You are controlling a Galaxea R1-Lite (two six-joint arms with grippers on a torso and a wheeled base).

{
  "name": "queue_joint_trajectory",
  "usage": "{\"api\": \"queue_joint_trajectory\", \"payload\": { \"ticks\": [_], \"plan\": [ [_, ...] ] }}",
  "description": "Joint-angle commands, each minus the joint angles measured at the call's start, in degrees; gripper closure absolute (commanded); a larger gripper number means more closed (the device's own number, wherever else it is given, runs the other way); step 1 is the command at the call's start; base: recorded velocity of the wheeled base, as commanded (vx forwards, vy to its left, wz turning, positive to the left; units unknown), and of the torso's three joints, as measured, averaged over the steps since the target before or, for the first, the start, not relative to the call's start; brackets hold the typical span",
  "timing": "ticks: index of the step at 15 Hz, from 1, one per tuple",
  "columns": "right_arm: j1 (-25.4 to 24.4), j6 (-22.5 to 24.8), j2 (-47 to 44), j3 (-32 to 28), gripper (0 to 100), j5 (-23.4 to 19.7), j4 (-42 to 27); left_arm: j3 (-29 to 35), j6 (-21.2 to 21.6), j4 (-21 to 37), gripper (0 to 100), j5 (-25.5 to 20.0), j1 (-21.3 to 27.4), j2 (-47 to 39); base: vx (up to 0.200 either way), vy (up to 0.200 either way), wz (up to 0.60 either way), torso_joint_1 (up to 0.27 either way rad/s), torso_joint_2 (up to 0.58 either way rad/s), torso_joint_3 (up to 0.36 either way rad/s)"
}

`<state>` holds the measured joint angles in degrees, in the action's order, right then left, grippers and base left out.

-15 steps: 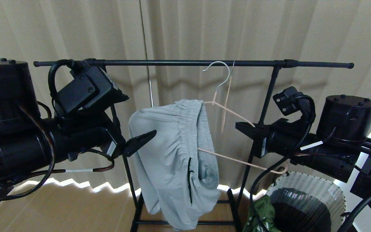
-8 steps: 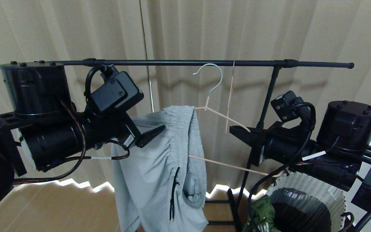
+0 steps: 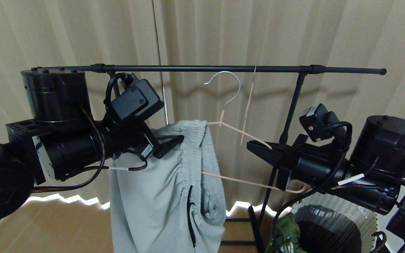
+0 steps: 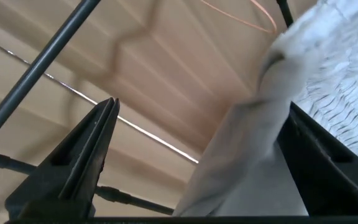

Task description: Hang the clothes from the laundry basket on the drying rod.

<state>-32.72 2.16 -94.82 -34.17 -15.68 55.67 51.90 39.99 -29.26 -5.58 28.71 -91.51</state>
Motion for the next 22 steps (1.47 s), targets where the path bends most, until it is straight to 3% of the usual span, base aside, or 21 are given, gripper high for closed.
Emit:
{"api": "queue_joint_trajectory", "payload": {
  "ticks": [1, 10, 14, 15, 17, 19, 22],
  "plan": [
    [-0.06, 0.48, -0.02, 0.24, 100, -0.23, 0.05, -0.13, 0.01, -0.01, 100, -0.04, 0.03, -0.16, 0.0, 0.0, 0.0, 0.0, 0.0, 0.0],
    [-0.06, 0.57, -0.02, 0.07, 100, -0.58, 0.14, -0.83, -0.08, -0.19, 100, 0.05, -0.06, -0.07, 0.0, 0.0, 0.0, 0.0, 0.0, 0.0],
    [0.46, 0.83, -0.02, 0.16, 100, -0.06, -0.39, -5.14, -0.17, -9.15, 100, 0.31, -0.06, -0.33, 0.0, 0.0, 0.0, 0.0, 0.0, 0.0],
    [0.9, 0.83, -0.1, 0.07, 0, -0.06, -0.3, -5.58, -0.17, -9.94, 100, 0.66, -0.32, -0.33, 0.0, 0.0, 0.0, 0.0, 0.0, 0.0],
    [2.13, 0.83, 0.07, -0.02, 0, 0.03, -0.04, -5.4, -0.17, -9.85, 100, 3.03, -1.64, -0.24, 0.0, 0.0, 0.0, 0.0, 0.0, 0.0],
    [3.8, 0.74, 0.78, 0.24, 0, 0.03, 0.05, -5.49, -0.26, -9.77, 100, 9.89, -2.52, -0.24, 0.0, 0.0, 0.0, 0.0, 0.0, 0.0],
    [3.72, 0.65, 1.13, 2.88, 0, 0.03, 0.22, -3.91, -5.97, -9.68, 100, 16.57, -2.34, -0.42, 0.0, 0.0, 0.0, 0.0, 0.0, 0.0]
  ]
}}
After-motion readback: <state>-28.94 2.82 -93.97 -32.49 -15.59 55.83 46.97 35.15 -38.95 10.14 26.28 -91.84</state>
